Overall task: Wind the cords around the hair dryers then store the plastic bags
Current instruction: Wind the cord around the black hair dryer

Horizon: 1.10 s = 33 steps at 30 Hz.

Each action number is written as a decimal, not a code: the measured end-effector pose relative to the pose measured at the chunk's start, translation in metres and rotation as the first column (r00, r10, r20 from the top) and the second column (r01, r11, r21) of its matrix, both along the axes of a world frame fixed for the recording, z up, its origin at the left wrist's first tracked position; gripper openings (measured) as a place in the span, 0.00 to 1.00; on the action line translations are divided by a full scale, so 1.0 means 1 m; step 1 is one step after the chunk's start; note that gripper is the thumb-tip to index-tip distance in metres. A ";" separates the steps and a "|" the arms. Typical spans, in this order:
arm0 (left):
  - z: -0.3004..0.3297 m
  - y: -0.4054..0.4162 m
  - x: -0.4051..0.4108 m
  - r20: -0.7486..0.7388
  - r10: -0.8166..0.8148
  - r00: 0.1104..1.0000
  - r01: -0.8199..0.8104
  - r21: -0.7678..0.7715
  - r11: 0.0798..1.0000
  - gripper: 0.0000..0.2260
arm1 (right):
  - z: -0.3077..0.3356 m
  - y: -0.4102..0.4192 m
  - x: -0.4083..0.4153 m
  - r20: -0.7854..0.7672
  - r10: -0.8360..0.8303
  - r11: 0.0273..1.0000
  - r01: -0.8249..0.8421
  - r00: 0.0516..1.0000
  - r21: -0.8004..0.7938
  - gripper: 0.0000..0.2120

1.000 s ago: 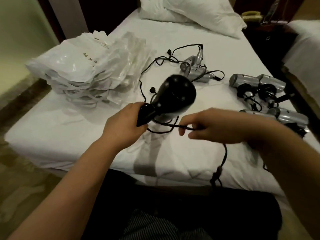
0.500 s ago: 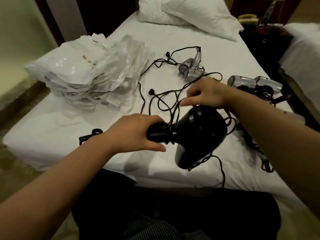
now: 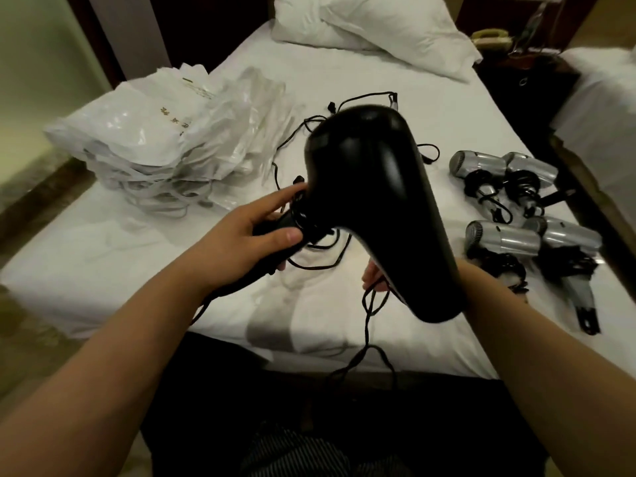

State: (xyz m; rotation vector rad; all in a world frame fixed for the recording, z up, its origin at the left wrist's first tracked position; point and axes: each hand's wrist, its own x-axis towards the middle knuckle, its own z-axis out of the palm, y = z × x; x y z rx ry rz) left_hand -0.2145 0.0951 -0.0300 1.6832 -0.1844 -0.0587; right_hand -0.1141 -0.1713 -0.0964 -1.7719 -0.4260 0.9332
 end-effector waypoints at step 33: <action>-0.011 -0.030 -0.015 -0.052 0.538 0.842 -0.540 -0.043 0.841 0.19 | -0.040 0.008 -0.039 0.578 -0.410 0.653 0.669 0.706 -0.355 0.13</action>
